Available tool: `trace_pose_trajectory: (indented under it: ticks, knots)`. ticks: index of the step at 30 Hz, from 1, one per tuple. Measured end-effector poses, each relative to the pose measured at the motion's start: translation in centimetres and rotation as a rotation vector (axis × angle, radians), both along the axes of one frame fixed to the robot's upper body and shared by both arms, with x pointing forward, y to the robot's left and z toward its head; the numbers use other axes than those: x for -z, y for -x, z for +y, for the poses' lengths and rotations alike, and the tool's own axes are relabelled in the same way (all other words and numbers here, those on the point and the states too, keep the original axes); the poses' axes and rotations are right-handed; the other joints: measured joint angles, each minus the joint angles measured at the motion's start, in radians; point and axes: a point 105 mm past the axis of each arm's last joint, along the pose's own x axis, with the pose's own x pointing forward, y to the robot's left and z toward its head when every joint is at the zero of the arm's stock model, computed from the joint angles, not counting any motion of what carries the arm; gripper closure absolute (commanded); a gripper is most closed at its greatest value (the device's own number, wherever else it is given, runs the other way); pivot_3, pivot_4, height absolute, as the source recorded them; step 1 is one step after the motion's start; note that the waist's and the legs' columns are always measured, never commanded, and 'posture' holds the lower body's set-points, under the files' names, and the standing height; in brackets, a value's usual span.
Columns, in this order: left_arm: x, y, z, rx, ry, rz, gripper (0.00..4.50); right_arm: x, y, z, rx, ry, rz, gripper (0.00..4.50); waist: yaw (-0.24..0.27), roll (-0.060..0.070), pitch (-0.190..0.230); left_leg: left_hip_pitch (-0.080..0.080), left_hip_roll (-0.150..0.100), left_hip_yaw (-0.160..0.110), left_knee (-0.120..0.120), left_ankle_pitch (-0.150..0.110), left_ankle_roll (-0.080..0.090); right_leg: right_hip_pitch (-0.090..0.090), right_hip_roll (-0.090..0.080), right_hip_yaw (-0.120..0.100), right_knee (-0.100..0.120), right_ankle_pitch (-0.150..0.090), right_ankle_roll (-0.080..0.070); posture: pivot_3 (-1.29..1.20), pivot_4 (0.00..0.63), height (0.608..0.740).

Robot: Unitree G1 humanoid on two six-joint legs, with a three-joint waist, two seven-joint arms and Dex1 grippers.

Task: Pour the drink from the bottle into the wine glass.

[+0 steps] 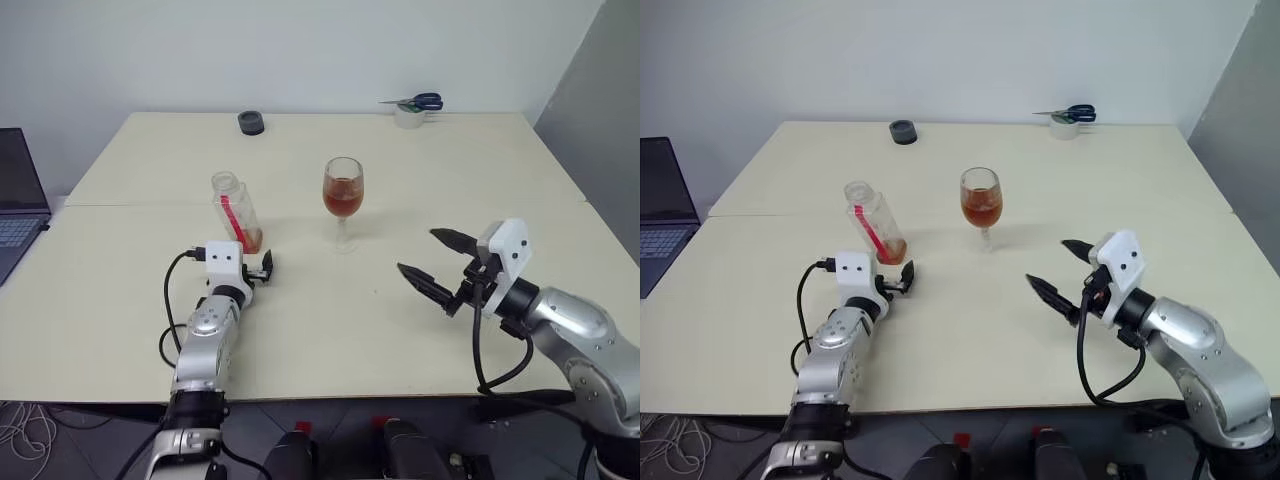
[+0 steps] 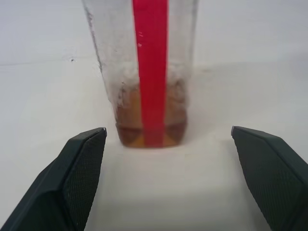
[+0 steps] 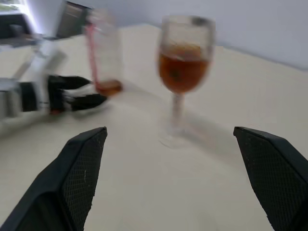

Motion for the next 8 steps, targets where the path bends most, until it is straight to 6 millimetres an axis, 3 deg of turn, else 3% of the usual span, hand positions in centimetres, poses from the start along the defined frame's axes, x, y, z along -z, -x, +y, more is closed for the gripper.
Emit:
trace_pose_trajectory:
  ticks: [3, 8]
  knots:
    - [-0.4, 1.1, -0.5, 0.013, -0.005, 0.007, 0.06, 1.8, -0.2, -0.9, 0.146, -0.006, 0.056, 0.0, 0.0, 0.0, 0.0, 0.0, 0.0, 0.0, 0.0, 0.0, 0.0, 0.0, 0.0, 0.0, 0.0, 0.0, 0.0, 0.0, 0.15, 0.74]
    - [-1.1, 2.2, -1.5, 0.048, 0.001, 0.009, 0.06, 2.6, -0.6, -1.6, 0.311, -0.019, 0.057, 0.0, 0.002, 0.0, 0.0, 0.001, 0.0, 0.0, 0.0, 0.0, 0.0, 0.001, 0.001, -0.002, -0.001, 0.0, 0.0, 0.0, 0.15, 0.74]
